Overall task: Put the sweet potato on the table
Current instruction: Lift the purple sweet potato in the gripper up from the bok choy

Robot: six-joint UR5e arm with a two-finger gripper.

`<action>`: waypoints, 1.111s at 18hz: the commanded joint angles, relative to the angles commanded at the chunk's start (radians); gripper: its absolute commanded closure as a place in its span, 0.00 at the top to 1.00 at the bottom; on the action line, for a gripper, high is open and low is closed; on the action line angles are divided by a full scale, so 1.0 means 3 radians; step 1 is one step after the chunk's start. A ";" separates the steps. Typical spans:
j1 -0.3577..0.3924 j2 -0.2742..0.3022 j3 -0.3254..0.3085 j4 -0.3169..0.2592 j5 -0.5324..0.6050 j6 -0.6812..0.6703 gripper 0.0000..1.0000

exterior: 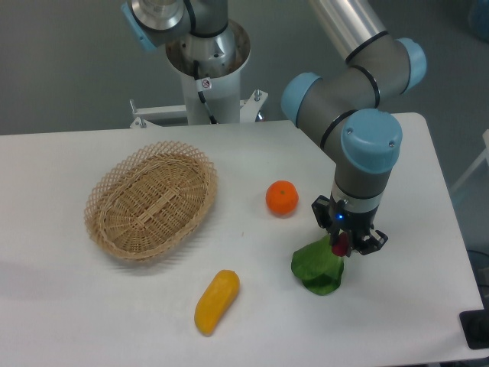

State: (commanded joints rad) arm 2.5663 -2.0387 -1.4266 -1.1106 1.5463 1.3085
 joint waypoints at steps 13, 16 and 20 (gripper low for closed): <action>0.0082 0.0036 -0.0127 0.0000 -0.0005 0.0071 0.31; 0.0219 0.0194 -0.0393 0.0015 -0.0031 0.0668 0.30; 0.0434 0.0327 -0.0690 0.0026 -0.0046 0.1333 0.30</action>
State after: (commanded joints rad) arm 2.6966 -1.9405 -1.6335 -1.1029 1.5324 1.7084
